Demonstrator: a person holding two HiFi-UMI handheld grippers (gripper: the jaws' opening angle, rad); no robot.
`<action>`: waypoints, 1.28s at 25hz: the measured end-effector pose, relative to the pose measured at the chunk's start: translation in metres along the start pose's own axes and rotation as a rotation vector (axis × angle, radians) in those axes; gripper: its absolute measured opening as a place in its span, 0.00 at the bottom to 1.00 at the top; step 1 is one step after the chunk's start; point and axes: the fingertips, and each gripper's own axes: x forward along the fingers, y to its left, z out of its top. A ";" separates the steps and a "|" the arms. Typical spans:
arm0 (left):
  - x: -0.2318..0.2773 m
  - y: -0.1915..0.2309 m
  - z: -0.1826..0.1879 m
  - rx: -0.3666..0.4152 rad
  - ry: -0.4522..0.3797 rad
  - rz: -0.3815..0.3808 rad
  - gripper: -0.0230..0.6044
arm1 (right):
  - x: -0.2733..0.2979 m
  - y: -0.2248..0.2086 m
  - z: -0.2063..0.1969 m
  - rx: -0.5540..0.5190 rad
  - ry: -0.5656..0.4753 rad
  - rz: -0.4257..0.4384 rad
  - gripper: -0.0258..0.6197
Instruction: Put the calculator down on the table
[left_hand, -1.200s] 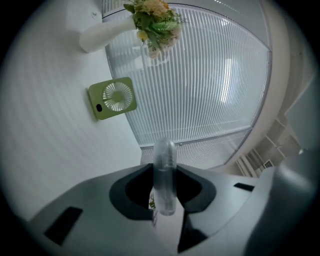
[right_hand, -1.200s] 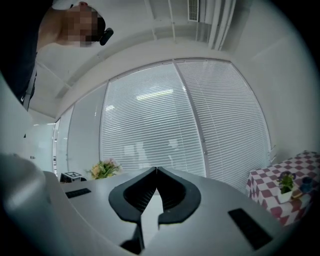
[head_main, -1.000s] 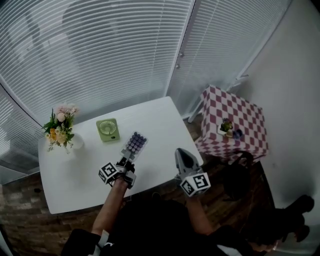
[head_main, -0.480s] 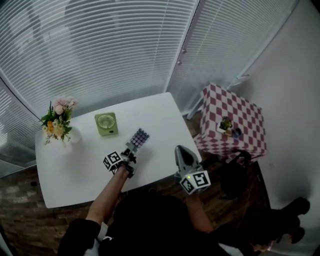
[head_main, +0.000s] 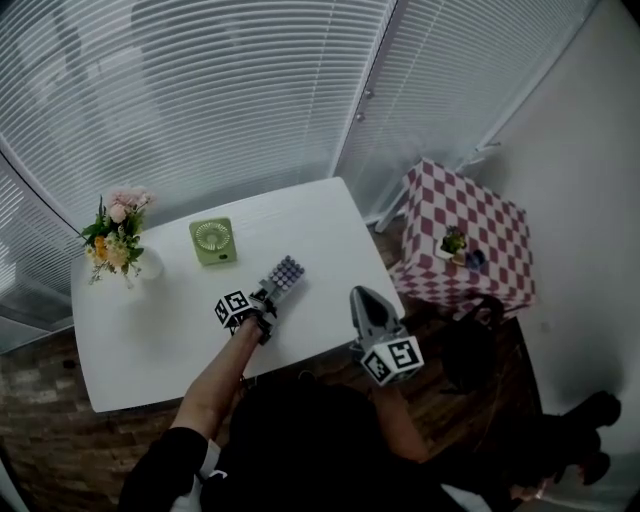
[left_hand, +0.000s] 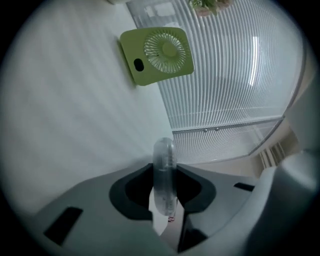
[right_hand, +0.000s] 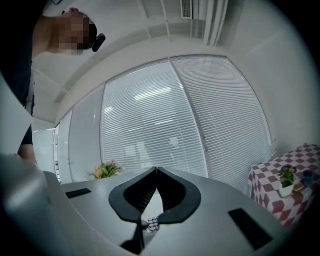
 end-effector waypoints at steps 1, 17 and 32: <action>0.003 0.001 0.001 -0.012 -0.002 0.001 0.20 | -0.001 0.000 -0.001 0.002 0.003 0.000 0.05; 0.027 0.016 -0.003 0.032 0.061 0.075 0.20 | -0.012 -0.010 -0.013 0.036 0.036 -0.015 0.05; 0.008 0.032 0.001 0.199 0.110 0.579 0.33 | -0.007 -0.006 -0.014 0.028 0.040 0.017 0.05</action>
